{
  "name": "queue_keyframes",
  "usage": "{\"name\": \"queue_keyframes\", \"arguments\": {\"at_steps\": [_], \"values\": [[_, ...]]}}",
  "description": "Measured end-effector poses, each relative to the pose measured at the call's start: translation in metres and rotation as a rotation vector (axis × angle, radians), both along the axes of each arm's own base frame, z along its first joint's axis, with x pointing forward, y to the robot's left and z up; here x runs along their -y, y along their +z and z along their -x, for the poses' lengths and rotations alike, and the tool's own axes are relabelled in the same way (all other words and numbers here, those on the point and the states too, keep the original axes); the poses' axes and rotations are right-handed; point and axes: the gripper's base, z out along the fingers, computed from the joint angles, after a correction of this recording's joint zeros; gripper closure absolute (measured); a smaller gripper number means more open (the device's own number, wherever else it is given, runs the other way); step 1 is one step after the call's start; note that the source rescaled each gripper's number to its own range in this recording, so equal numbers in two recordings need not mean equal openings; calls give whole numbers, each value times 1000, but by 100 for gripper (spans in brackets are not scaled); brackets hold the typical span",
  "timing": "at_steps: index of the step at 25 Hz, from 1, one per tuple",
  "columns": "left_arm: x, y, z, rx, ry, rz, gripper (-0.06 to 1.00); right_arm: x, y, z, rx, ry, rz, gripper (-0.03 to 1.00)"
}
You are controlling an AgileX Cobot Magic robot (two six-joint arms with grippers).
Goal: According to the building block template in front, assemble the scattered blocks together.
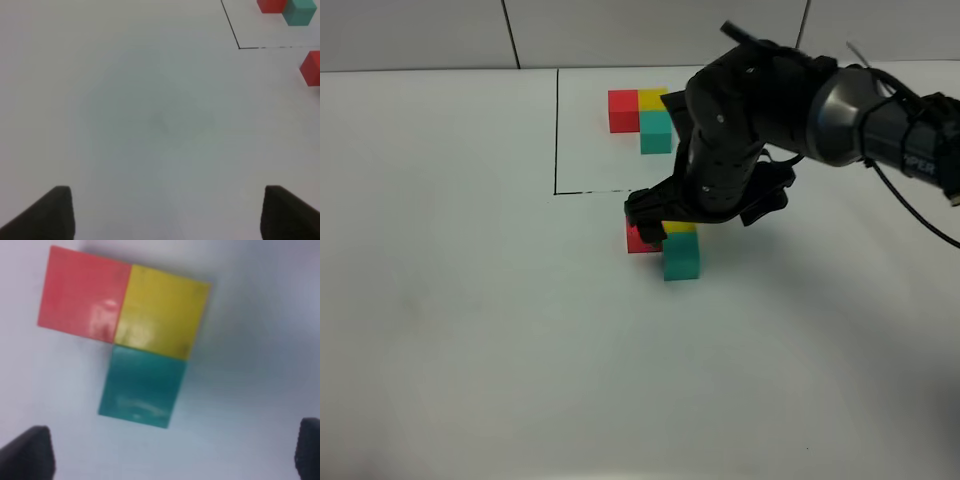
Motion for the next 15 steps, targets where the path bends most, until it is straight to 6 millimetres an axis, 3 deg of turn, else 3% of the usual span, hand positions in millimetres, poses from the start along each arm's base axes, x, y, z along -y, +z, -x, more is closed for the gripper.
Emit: {"name": "queue_keyframes", "arguments": {"at_steps": [7, 12, 15], "values": [[0, 0, 0, 0, 0, 0, 1, 71, 26, -23, 18, -21, -5, -3], [0, 0, 0, 0, 0, 0, 1, 146, 30, -28, 74, -116, -3, -3], [0, 0, 0, 0, 0, 0, 1, 178, 32, -19, 112, -159, 2, -3]]}}
